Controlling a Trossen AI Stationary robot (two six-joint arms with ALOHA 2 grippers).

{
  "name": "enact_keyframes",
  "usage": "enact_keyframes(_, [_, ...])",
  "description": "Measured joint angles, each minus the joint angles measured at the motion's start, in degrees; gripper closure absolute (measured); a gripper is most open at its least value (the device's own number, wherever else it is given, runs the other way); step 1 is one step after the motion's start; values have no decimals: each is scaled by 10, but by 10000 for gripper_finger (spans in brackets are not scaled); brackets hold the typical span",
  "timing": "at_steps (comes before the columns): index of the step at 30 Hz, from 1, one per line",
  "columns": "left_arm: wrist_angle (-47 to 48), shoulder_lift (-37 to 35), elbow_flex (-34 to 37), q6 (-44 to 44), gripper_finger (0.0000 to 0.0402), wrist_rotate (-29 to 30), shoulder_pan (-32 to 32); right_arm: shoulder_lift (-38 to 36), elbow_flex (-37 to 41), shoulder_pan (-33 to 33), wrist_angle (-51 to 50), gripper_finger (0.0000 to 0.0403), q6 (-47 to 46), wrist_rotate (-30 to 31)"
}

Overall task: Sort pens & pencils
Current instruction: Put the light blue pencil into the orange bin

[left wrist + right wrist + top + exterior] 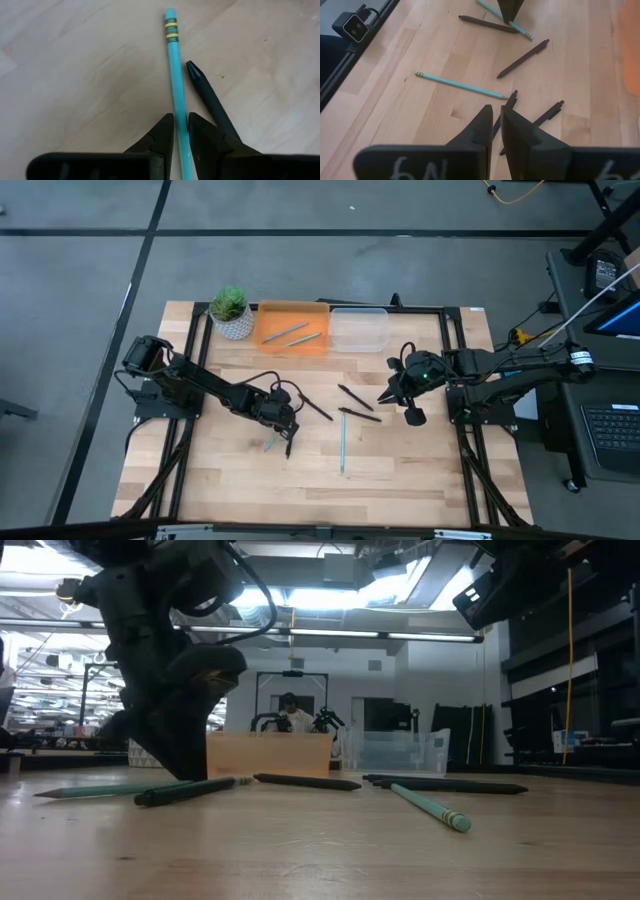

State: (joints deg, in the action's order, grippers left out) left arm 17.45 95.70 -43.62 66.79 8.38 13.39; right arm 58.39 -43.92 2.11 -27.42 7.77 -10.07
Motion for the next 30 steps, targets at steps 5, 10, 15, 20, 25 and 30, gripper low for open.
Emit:
enact_keyframes(5, [2,0,0,-57,347,2,0,0,0,0,0,363,0,0])
enact_keyframes(10, [7,0,0,-79,347,8,0,0,0,0,0,363,0,0])
enact_keyframes(15, [17,0,0,-103,347,6,-7,0,0,0,0,363,2,0])
enact_keyframes(20, [25,0,-1,-135,347,-1,-22,0,0,0,0,363,2,0])
enact_keyframes(25, [40,-1,-2,-163,347,-4,-39,0,0,0,0,363,2,0])
enact_keyframes(30, [43,-2,-2,-194,347,-35,-59,0,0,0,0,363,2,0])
